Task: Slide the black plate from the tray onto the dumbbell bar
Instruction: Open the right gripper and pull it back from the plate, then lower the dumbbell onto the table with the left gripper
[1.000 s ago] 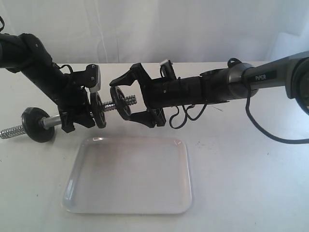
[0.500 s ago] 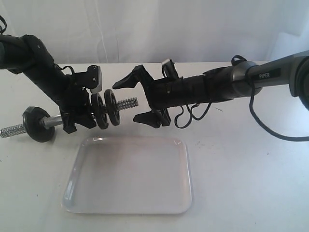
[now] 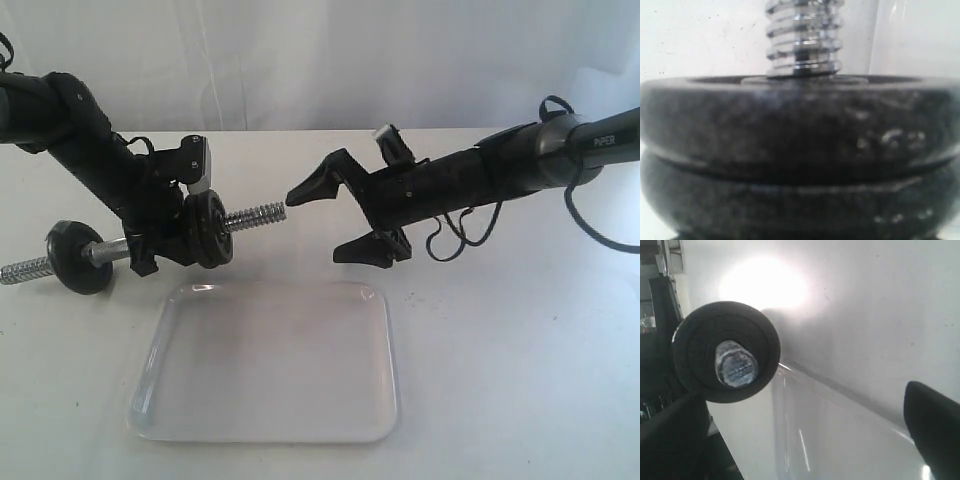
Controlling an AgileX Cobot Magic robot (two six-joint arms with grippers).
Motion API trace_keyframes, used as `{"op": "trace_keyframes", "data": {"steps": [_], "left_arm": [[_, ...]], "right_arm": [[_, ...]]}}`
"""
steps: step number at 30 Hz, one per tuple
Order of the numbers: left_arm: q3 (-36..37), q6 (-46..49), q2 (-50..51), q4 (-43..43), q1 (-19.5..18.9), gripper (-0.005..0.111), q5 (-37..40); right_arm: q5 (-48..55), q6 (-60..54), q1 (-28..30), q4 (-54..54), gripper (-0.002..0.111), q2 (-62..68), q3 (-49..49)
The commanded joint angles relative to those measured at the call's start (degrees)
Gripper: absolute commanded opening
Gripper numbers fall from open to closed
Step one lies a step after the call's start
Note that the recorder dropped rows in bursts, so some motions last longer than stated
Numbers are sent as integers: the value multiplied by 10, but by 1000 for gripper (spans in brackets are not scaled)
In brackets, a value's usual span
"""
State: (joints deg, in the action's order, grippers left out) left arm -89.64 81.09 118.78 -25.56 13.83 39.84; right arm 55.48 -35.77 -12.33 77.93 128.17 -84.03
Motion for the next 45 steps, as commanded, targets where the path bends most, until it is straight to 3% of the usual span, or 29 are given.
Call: {"op": "trace_keyframes", "data": {"steps": [1, 18, 19, 24, 27, 45], "left_arm": [[-11, -3, -29, -56, 0, 0, 4], [-11, -1, 18, -56, 0, 1, -18], [-11, -1, 18, -56, 0, 4, -18], [-11, -3, 18, -56, 0, 36, -13], [-11, -3, 18, -56, 0, 48, -9], [-11, -10, 18, -53, 0, 70, -26]], "right_arm": [[41, -20, 24, -35, 99, -7, -1], [87, -82, 30, -45, 99, -7, 0], [87, -82, 30, -45, 99, -7, 0], [84, -82, 30, -45, 99, -7, 0], [84, -82, 30, -45, 99, -7, 0], [85, -92, 30, -45, 99, -7, 0]]}}
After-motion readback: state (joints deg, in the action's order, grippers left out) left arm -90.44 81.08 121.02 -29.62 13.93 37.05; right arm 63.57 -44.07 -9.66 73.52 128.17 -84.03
